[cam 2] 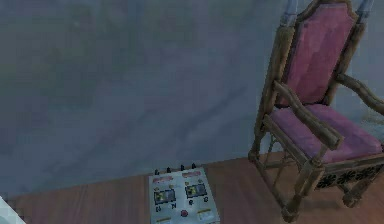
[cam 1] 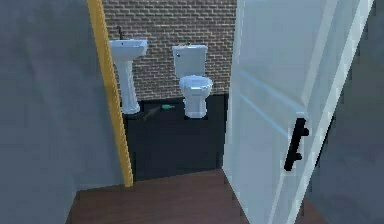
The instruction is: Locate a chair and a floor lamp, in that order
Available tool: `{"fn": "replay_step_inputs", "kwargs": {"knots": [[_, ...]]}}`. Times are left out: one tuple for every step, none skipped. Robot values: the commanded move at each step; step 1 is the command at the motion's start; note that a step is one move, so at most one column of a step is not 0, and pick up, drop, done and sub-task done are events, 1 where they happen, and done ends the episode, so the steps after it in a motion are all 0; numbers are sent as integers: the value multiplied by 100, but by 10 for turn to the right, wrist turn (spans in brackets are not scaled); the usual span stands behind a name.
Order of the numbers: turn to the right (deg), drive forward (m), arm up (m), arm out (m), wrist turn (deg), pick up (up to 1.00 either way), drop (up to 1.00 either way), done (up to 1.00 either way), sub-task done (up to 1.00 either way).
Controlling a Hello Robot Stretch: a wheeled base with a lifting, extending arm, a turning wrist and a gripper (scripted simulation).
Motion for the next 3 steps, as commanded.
{"fn": "replay_step_inputs", "kwargs": {"knots": [[30, 0, 0, 0, 0, 0, 0, 0, 0], [0, 100, 0, 0, 0, 0, 0, 0, 0], [0, 60, 0, 0, 0, 0, 0, 0, 0]]}}
